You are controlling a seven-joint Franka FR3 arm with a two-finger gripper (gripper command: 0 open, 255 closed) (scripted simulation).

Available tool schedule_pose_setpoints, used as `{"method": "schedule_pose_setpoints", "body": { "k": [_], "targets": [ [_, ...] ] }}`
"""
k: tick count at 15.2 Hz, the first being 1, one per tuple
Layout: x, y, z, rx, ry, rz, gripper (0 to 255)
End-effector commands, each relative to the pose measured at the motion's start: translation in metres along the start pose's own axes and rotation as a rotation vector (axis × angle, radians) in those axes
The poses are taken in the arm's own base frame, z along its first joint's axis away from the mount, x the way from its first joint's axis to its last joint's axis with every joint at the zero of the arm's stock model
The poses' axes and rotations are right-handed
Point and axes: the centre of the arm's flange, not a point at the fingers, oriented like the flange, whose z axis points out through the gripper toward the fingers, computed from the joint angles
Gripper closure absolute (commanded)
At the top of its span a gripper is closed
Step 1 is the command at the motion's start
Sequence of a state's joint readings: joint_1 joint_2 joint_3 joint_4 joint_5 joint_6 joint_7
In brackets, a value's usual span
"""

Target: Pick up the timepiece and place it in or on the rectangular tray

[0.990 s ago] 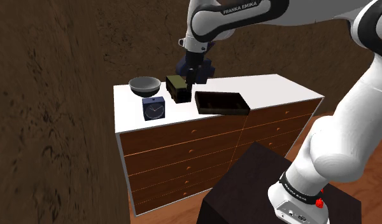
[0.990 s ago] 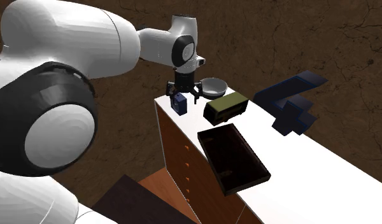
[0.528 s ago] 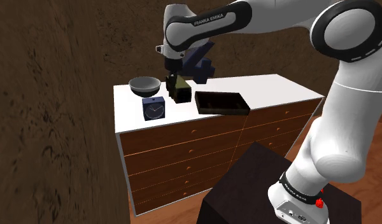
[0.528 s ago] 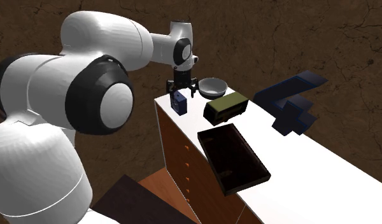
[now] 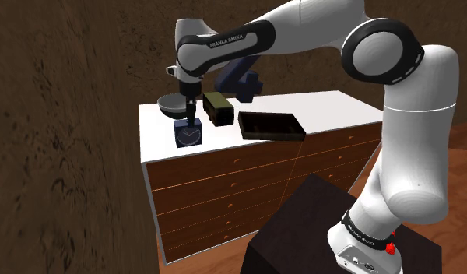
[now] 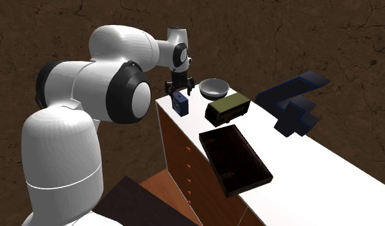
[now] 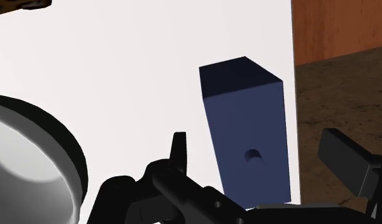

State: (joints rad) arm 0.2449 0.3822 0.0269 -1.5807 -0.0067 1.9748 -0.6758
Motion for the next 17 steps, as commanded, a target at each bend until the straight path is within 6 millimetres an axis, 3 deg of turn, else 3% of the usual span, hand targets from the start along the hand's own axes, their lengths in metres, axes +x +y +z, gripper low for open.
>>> {"method": "schedule_pose_setpoints", "body": {
  "k": [1, 5, 13, 14, 17],
  "targets": [
    [0.001, 0.000, 0.010, -0.001, 0.000, -0.004, 0],
    [0.001, 0.000, 0.034, -0.001, 0.000, -0.004, 0],
    [0.001, 0.000, 0.034, 0.000, 0.000, -0.004, 0],
    [0.001, 0.000, 0.034, 0.000, 0.000, -0.004, 255],
    [0.001, 0.000, 0.034, 0.000, 0.000, -0.004, 255]
  ]
}}
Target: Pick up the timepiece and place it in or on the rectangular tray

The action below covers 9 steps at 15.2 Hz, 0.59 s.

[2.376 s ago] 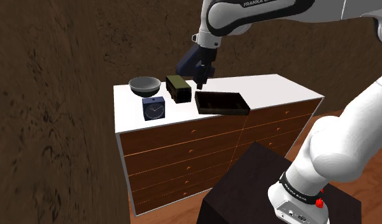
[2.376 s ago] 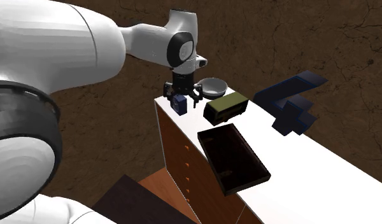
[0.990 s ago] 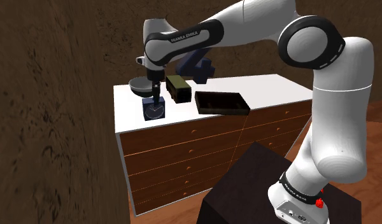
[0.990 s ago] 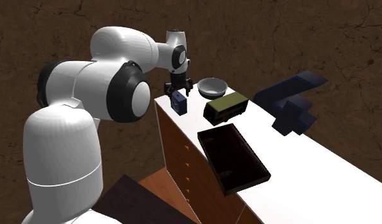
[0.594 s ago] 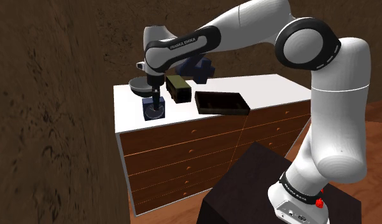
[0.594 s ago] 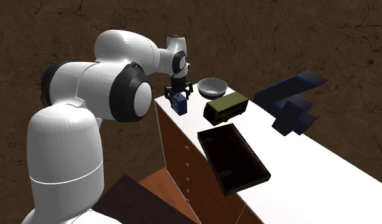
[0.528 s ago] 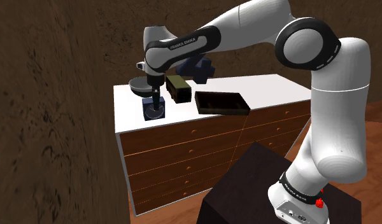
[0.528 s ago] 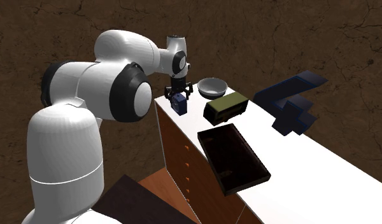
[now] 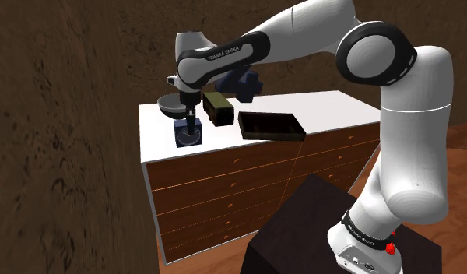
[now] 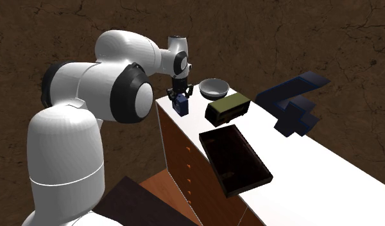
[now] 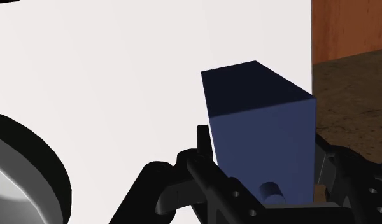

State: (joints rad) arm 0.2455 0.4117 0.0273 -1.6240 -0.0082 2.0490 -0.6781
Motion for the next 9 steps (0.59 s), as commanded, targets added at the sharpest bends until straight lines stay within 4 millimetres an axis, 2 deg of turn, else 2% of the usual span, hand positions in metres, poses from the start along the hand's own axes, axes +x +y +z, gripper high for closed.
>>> {"method": "schedule_pose_setpoints", "body": {
  "k": [1, 6, 9],
  "targets": [
    [0.000, 0.000, 0.001, 0.000, -0.001, 0.000, 255],
    [0.000, 0.000, 0.001, 0.000, -0.001, 0.000, 255],
    [0.000, 0.000, -0.015, 0.000, -0.001, 0.000, 255]
  ]
}}
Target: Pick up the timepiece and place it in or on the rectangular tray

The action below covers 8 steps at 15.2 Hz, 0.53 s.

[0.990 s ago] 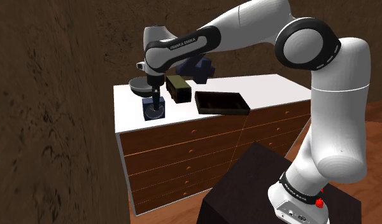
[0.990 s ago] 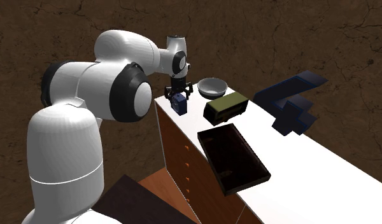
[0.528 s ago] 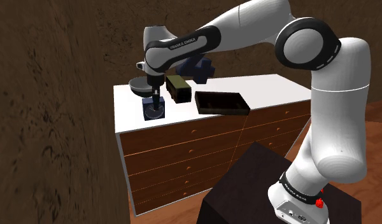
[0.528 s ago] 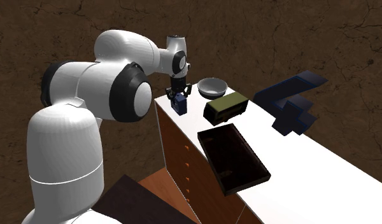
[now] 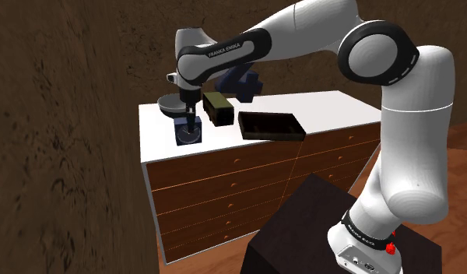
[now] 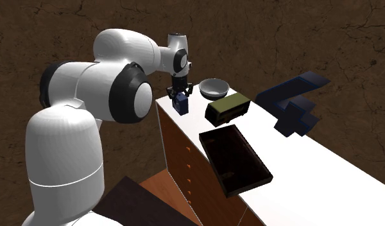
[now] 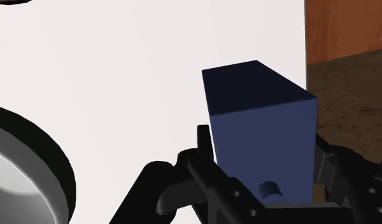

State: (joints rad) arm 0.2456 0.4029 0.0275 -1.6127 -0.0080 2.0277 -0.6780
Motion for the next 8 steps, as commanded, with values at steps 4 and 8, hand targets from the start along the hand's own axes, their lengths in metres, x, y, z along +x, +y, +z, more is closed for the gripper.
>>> {"method": "schedule_pose_setpoints", "body": {
  "k": [4, 8],
  "targets": [
    [0.001, 0.001, -0.027, 0.000, 0.000, 0.000, 255],
    [0.001, 0.001, -0.048, 0.000, 0.000, 0.000, 255]
  ]
}}
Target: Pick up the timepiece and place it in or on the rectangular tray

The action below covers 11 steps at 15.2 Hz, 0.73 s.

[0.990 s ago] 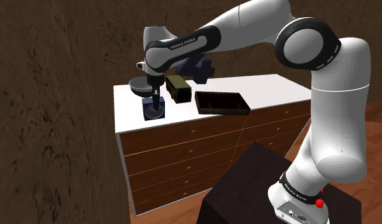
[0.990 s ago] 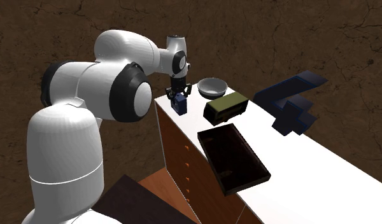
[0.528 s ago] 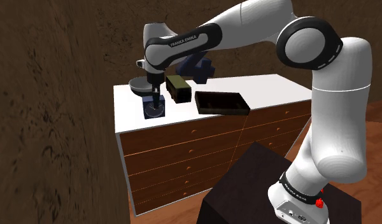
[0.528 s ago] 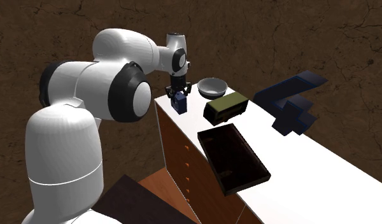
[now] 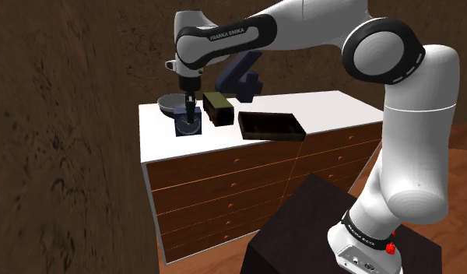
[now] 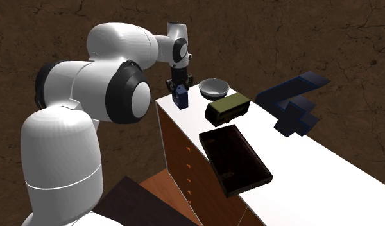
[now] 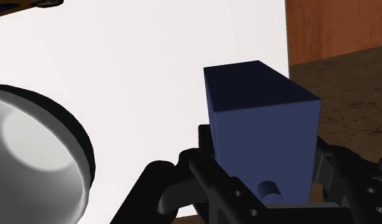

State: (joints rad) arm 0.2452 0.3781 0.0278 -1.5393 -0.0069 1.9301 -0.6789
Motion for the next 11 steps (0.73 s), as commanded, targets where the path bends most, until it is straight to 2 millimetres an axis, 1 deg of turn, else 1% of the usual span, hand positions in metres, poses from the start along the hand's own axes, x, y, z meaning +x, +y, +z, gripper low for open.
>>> {"method": "schedule_pose_setpoints", "body": {
  "k": [1, 11],
  "targets": [
    [0.000, 0.000, -0.011, 0.000, 0.000, 0.000, 255],
    [0.001, 0.000, -0.063, 0.000, 0.000, 0.000, 255]
  ]
}}
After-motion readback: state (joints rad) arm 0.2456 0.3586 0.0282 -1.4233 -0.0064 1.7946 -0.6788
